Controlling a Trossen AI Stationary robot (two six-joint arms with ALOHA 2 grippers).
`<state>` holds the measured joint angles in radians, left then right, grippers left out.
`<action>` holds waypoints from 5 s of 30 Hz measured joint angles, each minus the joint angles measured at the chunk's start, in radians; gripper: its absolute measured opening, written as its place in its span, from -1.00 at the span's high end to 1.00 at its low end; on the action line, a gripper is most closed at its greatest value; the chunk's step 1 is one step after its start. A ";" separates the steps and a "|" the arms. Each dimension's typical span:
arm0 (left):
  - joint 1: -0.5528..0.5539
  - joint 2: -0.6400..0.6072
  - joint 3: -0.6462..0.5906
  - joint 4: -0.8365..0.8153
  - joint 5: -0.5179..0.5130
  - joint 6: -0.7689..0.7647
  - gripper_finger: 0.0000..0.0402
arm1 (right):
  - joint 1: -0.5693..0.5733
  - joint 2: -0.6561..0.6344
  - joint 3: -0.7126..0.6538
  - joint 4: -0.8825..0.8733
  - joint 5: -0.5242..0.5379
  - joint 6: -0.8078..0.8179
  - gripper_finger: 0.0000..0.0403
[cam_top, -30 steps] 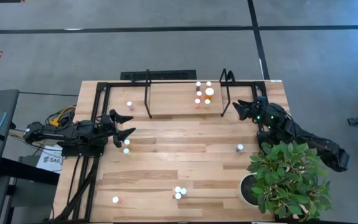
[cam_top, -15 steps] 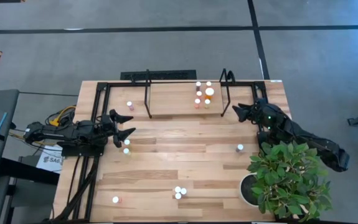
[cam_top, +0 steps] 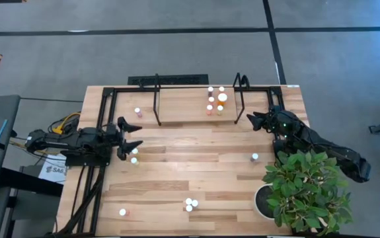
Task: Pick and place medicine bottles onto shelf by color
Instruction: Put the yellow pill bottle on the shelf
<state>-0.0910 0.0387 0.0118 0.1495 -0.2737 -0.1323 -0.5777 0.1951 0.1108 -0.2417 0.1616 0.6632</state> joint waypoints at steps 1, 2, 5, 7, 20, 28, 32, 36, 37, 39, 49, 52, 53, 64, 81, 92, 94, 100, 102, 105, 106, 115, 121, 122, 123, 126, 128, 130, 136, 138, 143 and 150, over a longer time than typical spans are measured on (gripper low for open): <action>0.000 0.000 0.000 0.023 -0.028 0.038 -0.55 | 0.000 0.000 0.000 0.000 0.000 0.000 -0.52; 0.000 0.000 0.000 0.044 -0.050 0.071 -0.55 | 0.000 0.000 0.000 0.000 0.000 0.000 -0.52; 0.000 0.000 0.000 0.076 -0.059 0.142 -0.55 | 0.000 0.000 0.000 0.000 0.000 0.000 -0.52; 0.000 0.000 0.000 0.122 -0.041 0.179 -0.55 | 0.000 0.000 0.000 0.000 0.000 0.000 -0.52; 0.000 0.000 0.004 0.386 -0.067 0.334 -0.55 | 0.000 0.000 0.000 -0.001 0.000 0.000 -0.52; 0.026 0.051 0.110 0.387 -0.112 0.363 -0.55 | 0.000 0.000 0.000 -0.013 0.000 0.000 -0.52; 0.048 0.124 0.180 0.389 -0.098 0.345 -0.55 | 0.000 0.000 0.000 -0.013 0.000 0.000 -0.52; 0.072 0.244 0.254 0.387 -0.133 0.254 -0.55 | 0.000 0.000 0.000 -0.013 0.000 0.000 -0.52; 0.078 0.280 0.274 0.385 -0.148 0.221 -0.55 | 0.000 0.000 0.000 -0.013 0.000 0.000 -0.52; 0.090 0.352 0.318 0.358 -0.182 0.142 -0.55 | 0.000 0.000 0.000 -0.013 0.000 0.000 -0.52; 0.122 0.676 0.607 -0.140 -0.398 -0.440 -0.55 | 0.000 0.000 0.000 -0.014 0.000 0.000 -0.52; 0.129 0.761 0.710 -0.354 -0.413 -0.645 -0.55 | 0.000 0.000 0.000 -0.014 0.000 0.000 -0.52; 0.131 0.790 0.744 -0.435 -0.414 -0.718 -0.55 | 0.000 0.000 0.000 -0.014 0.000 0.000 -0.52; 0.153 1.113 1.038 -1.201 -0.179 -1.595 -0.55 | 0.000 0.000 0.000 -0.014 0.000 0.000 -0.52; 0.225 1.247 0.948 -1.384 0.333 -1.744 -0.55 | 0.000 0.000 0.000 -0.014 0.000 0.000 -0.52; 0.296 1.252 0.823 -1.243 0.395 -1.678 -0.55 | 0.000 0.000 0.001 -0.018 0.000 0.000 -0.52; 0.301 1.252 0.801 -1.205 0.397 -1.649 -0.55 | 0.000 0.000 0.001 -0.020 0.000 0.000 -0.52; 0.308 1.253 0.760 -1.167 0.394 -1.546 -0.55 | 0.000 0.000 0.001 -0.021 0.000 0.000 -0.52; 0.306 1.253 0.745 -1.165 0.397 -1.528 -0.55 | 0.000 0.000 0.001 -0.021 0.000 0.000 -0.52; 0.297 1.253 0.719 -1.134 0.399 -1.513 -0.55 | 0.000 0.000 0.001 -0.020 0.000 0.000 -0.52; 0.293 1.253 0.713 -1.124 0.400 -1.509 -0.55 | 0.000 0.000 0.001 -0.020 0.000 0.000 -0.52; 0.262 1.253 0.666 -1.063 0.424 -1.508 -0.45 | 0.000 0.000 0.001 -0.020 0.000 0.000 -0.52; 0.255 1.253 0.665 -1.063 0.409 -1.479 -0.18 | 0.000 0.000 0.001 -0.020 0.000 0.000 -0.52; 0.255 1.253 0.665 -1.063 0.406 -1.475 -0.11 | 0.000 0.000 0.001 -0.020 0.000 0.000 -0.52; 0.255 1.253 0.665 -1.062 0.404 -1.472 -0.05 | 0.000 0.000 0.001 -0.020 0.000 0.000 -0.52; 0.255 1.253 0.665 -1.062 0.401 -1.468 0.14 | 0.000 0.000 0.001 -0.020 0.000 0.000 -0.52; 0.254 1.253 0.665 -1.062 0.401 -1.468 0.26 | 0.000 0.000 0.001 -0.020 0.000 0.000 -0.52; 0.254 1.253 0.665 -1.061 0.404 -1.467 0.36 | 0.000 0.000 0.001 -0.020 0.000 0.000 -0.52; 0.254 1.253 0.665 -1.051 0.417 -1.467 0.50 | 0.000 0.000 0.001 -0.020 0.000 0.000 -0.52; 0.254 1.253 0.665 -1.046 0.417 -1.467 0.49 | 0.000 0.000 0.001 -0.020 0.000 0.000 -0.52; 0.254 1.253 0.681 -1.049 0.410 -1.467 0.47 | 0.000 0.000 0.001 -0.020 0.000 0.000 -0.52; 0.254 1.253 0.710 -1.054 0.393 -1.467 0.49 | 0.000 0.000 0.001 -0.020 0.000 0.000 -0.52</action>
<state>0.1630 1.2919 0.7215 -0.9043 0.1194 -1.5997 -0.5777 0.1955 0.1116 -0.2618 0.1616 0.6632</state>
